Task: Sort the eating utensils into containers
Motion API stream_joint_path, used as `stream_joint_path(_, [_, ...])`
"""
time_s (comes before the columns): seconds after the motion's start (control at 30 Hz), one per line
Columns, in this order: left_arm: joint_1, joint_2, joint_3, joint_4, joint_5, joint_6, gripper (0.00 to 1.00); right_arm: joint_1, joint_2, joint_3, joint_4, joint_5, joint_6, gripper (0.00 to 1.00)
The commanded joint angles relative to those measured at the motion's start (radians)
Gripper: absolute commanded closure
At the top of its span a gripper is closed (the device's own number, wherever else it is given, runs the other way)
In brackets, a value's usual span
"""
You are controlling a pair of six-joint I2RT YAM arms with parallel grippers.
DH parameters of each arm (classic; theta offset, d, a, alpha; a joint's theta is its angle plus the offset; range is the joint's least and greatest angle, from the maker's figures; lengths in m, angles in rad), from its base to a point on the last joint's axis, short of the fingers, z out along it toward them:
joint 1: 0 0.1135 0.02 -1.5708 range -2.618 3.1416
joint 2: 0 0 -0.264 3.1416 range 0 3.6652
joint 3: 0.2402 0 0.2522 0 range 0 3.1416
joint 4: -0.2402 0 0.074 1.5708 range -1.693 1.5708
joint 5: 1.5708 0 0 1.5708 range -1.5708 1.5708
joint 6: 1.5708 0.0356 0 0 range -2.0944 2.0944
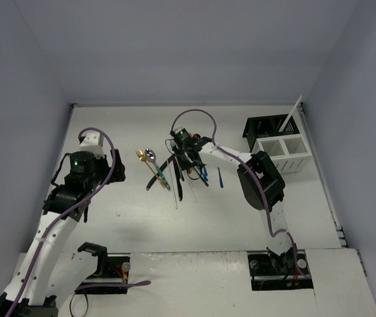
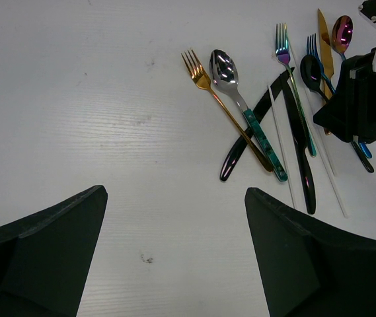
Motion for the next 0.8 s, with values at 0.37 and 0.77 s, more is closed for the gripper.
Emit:
stream_joint_path(0.37, [0.009,0.010,0.013,0.042,0.017,-0.014,0.17,-0.008,0.077,0.082,0.009,0.056,0.012,0.89])
stream_joint_path(0.77, [0.009,0.017,0.013,0.042,0.018,-0.012,0.17,-0.005,0.004,0.129,0.009,-0.007,-0.021,1.00])
